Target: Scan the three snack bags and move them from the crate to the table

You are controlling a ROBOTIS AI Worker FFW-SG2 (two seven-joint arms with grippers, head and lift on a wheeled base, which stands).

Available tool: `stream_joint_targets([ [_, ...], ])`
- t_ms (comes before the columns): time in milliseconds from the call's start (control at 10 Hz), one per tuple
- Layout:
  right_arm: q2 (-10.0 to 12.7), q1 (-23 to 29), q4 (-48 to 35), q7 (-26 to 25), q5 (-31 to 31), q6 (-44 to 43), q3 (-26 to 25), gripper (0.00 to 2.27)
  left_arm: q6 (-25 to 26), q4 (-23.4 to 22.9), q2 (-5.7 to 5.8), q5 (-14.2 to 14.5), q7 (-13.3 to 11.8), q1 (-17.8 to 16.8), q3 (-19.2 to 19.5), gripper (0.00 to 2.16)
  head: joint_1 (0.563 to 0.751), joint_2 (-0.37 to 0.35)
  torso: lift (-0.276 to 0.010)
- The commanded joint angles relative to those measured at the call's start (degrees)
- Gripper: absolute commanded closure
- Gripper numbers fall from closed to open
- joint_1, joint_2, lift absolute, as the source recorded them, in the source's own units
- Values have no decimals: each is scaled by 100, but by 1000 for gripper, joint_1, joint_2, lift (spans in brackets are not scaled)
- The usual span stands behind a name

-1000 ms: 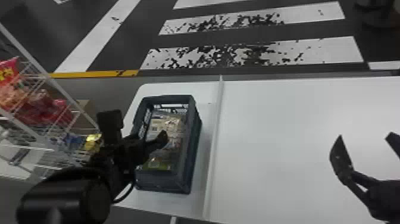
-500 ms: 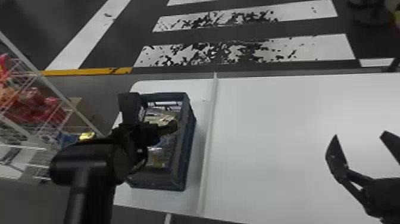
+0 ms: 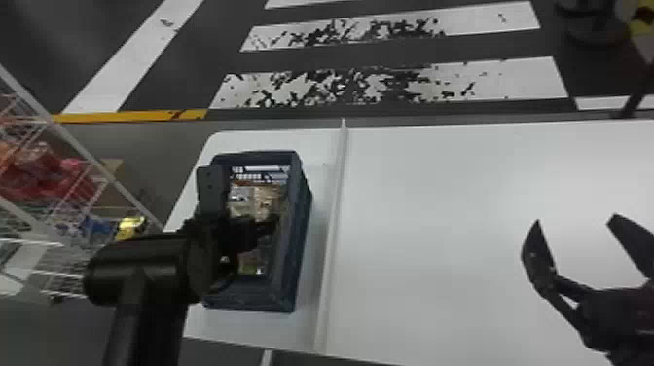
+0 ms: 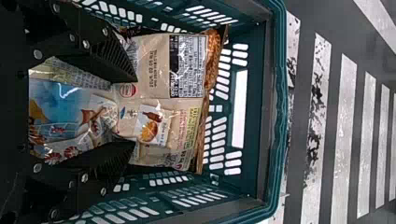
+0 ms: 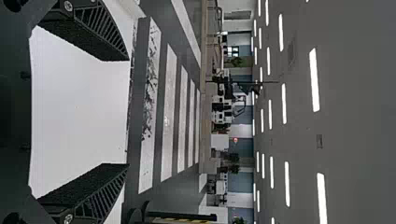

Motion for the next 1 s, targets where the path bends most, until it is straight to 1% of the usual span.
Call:
stream_joint_targets([
  [0,6,-10,29,-56,0,-31,36,76,4,-89,8,16,-66,39,79,1976,695,223,-62],
  [100,6,-10,29,-82,0,-48,36,76,4,-353,-1,25,-119,189,158,1976,695,224,-62],
  [200,6,-2,29,-126,0,-48,36,76,-31,-660,-27,25,-75,347,193,1976,695,226,-62],
  [400,32,16,20,-153,0,-118,36,76,-31,-1319,-36,16,-31,672,237,1976,695,226,-62],
  [600,41,34,20,-214,0,-189,45,76,4,-1952,-36,25,-119,997,377,1976,695,223,-62],
  [700,41,51,-6,-232,0,-206,45,76,21,-2260,-45,25,-119,1156,448,1976,695,222,-62],
  [900,41,78,-33,-241,0,-241,45,76,56,-2726,-54,16,-101,1358,518,1976,695,225,-62],
])
